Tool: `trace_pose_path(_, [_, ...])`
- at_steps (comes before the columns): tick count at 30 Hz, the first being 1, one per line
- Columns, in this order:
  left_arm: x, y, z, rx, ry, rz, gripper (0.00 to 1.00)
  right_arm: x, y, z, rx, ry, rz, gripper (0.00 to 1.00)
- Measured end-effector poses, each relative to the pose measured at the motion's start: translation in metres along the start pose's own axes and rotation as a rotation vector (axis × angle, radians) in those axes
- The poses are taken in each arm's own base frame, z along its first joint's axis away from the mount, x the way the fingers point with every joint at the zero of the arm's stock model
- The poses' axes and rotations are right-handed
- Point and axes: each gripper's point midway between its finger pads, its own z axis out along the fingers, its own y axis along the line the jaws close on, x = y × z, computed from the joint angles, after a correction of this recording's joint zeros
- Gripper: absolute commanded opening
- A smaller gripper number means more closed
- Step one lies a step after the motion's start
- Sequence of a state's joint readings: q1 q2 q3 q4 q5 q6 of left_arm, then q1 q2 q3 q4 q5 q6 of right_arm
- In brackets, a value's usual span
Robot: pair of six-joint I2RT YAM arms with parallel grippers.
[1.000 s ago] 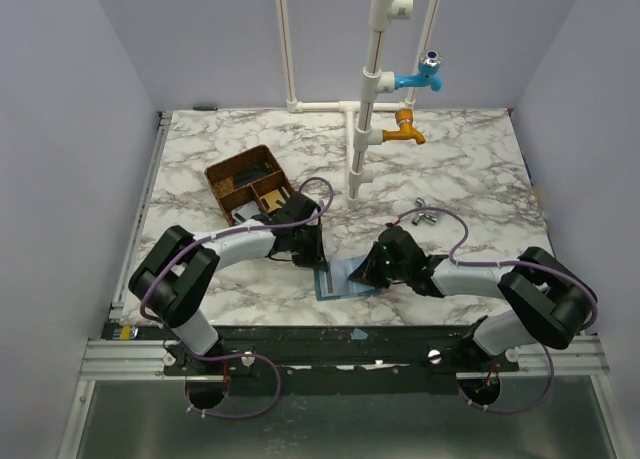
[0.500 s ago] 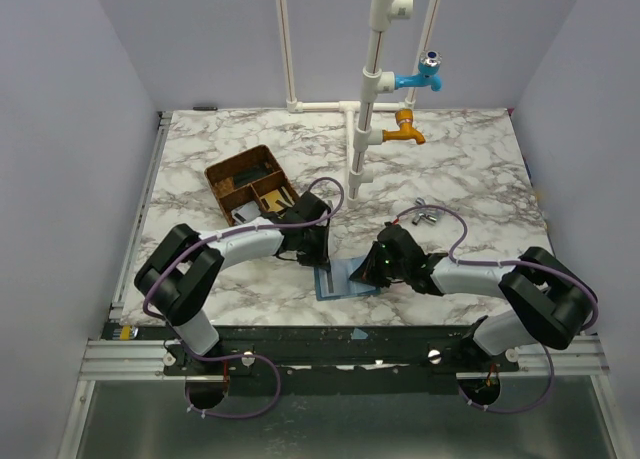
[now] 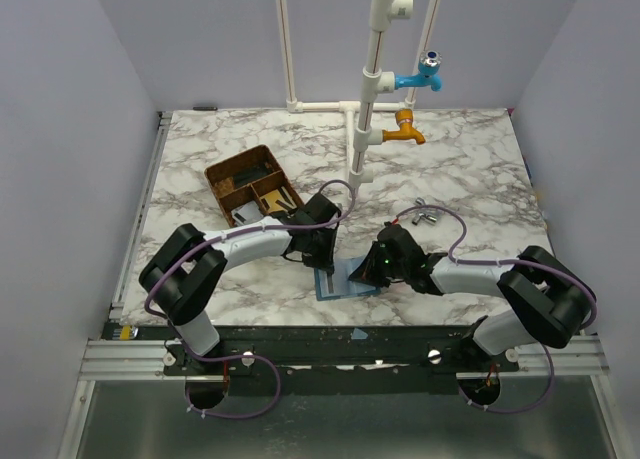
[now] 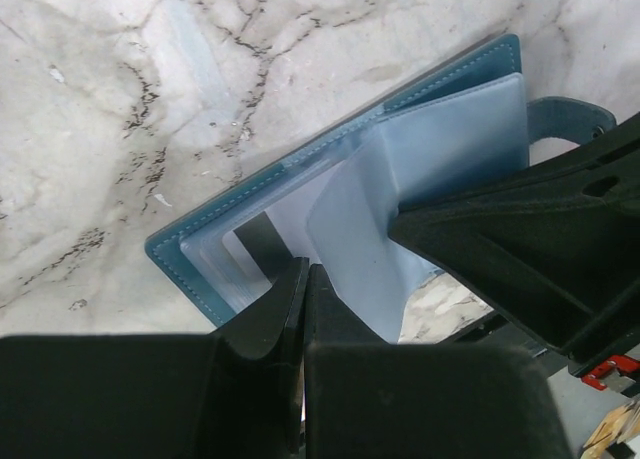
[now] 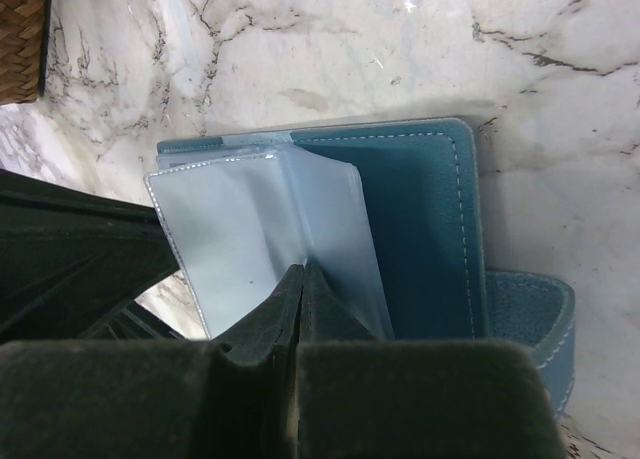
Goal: Take the credit cards out of the card holder
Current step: Remove the credit card from the card holder.
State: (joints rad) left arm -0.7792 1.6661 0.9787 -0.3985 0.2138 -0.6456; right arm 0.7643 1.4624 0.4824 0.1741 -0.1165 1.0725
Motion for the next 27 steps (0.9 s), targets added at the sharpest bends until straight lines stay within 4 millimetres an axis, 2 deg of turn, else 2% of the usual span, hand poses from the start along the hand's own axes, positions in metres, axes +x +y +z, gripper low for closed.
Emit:
trace_pose_path(6, [0.0, -0.009, -0.001, 0.012, 0.0, 0.031, 0.0, 0.0, 0.0, 0.0, 0.0, 0.0, 0.0, 0.02])
trace_pose_path(9, [0.0, -0.012, -0.002, 0.017, 0.0, 0.041, 0.0, 0.0, 0.0, 0.0, -0.001, 0.0, 0.0, 0.05])
trace_pose_path(12, [-0.001, -0.014, -0.002, 0.022, -0.003, 0.044, 0.0, 0.0, 0.001, -0.001, 0.002, 0.0, -0.002, 0.14])
trace_pose_path(19, [0.002, -0.014, 0.001, 0.02, 0.009, 0.043, 0.0, -0.008, 0.006, -0.018, 0.018, -0.032, -0.024, 0.51])
trace_pose_path(23, [0.002, -0.015, 0.003, 0.025, 0.015, 0.044, 0.0, -0.019, 0.018, -0.033, 0.003, -0.075, -0.03, 0.6])
trace_pose_path(27, [-0.003, -0.022, 0.003, 0.041, 0.01, 0.049, 0.0, -0.031, 0.025, -0.046, 0.007, -0.131, -0.03, 0.62])
